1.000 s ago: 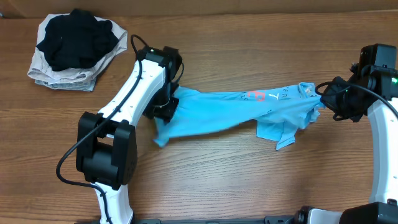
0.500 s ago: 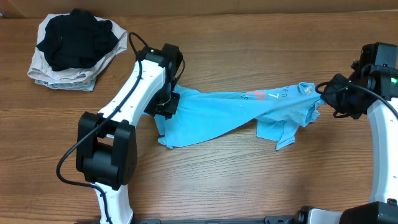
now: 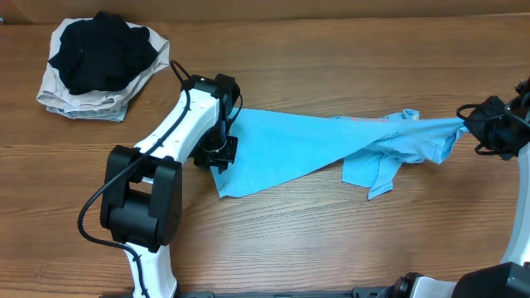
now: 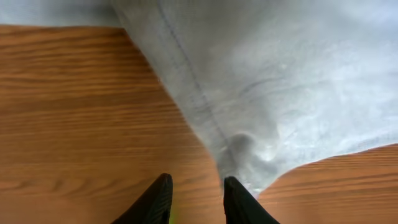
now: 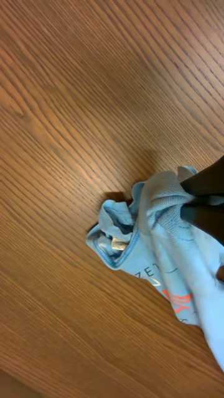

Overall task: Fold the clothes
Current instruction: 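Lower the left gripper to lay the shirt's left side flat on the table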

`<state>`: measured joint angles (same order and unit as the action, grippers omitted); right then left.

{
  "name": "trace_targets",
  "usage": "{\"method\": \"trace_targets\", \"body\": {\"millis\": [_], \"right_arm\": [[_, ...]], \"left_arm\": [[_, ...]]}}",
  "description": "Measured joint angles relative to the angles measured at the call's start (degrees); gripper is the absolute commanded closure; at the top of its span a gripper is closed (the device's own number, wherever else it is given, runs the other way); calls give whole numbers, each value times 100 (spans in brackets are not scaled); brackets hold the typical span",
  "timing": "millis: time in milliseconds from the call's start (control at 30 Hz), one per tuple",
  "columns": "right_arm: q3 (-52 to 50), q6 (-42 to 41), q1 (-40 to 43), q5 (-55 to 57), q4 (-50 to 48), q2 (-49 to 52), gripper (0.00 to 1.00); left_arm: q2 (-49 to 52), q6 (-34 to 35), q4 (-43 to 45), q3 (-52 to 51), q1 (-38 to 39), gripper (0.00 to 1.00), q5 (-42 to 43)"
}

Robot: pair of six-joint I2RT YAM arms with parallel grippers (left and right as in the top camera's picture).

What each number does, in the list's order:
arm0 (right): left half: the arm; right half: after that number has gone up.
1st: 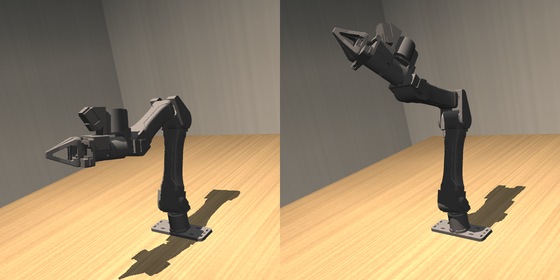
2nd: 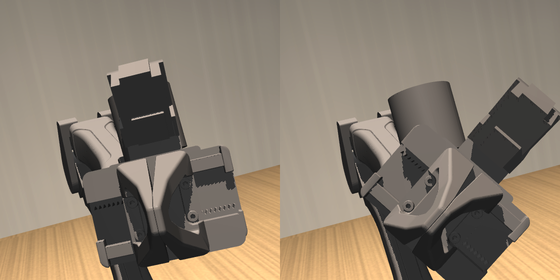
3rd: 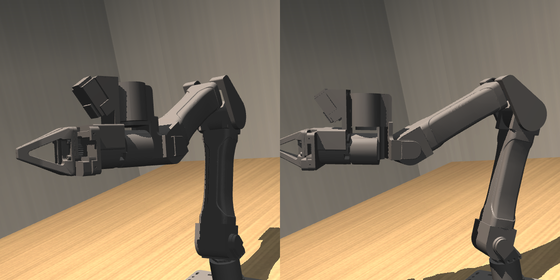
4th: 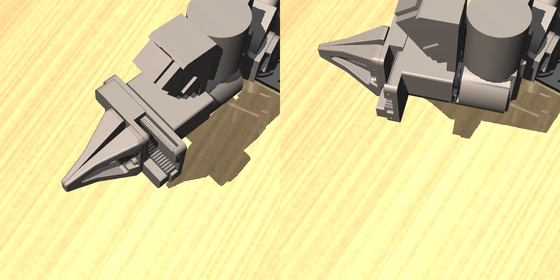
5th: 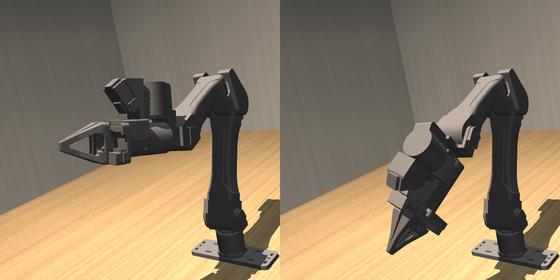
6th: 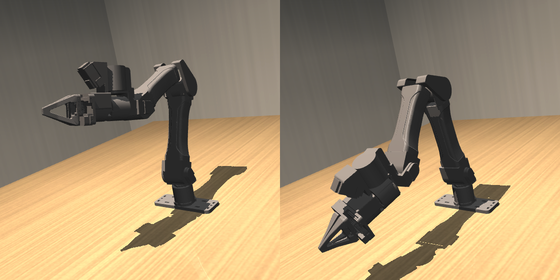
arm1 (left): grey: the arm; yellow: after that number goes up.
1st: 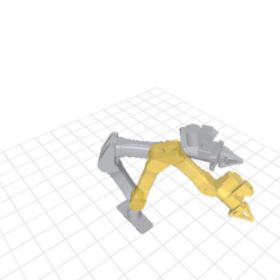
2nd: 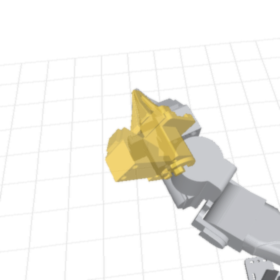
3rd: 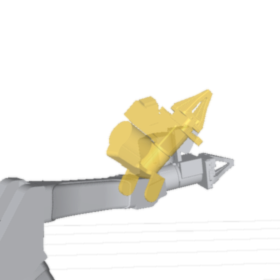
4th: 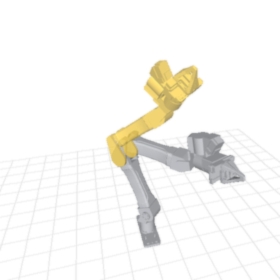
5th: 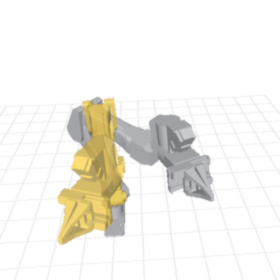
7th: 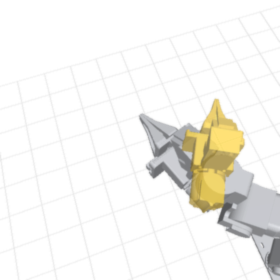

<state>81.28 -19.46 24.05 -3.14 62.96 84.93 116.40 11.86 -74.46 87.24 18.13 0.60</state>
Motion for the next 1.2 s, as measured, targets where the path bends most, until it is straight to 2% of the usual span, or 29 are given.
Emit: {"method": "trace_targets", "body": {"millis": [200, 300, 500, 767, 967, 1067, 1167, 1200], "right_arm": [[0, 0, -9, -57, 11, 0, 96], [0, 0, -9, -79, 24, 0, 96], [0, 0, -9, -94, 26, 0, 96], [0, 0, -9, -98, 26, 0, 96], [0, 0, -9, -109, 31, 0, 96], [0, 0, -9, -111, 26, 0, 96], [0, -2, -11, -109, 31, 0, 96], [0, 0, -9, -107, 31, 0, 96]], "left_arm": [[-2, -337, 140, 0, 26, 46, 647], [-2, -439, 28, -20, 66, 40, 787], [-2, -479, 122, -400, 94, 38, 892], [-2, -463, 688, -1069, 94, 38, 876], [-4, -310, 1060, -1158, 94, 43, 667], [-52, -214, 1224, -1202, 103, 49, 601], [-92, -138, 1311, -1252, 118, 62, 540], [-103, -118, 1327, -1266, 140, 70, 514]]}}
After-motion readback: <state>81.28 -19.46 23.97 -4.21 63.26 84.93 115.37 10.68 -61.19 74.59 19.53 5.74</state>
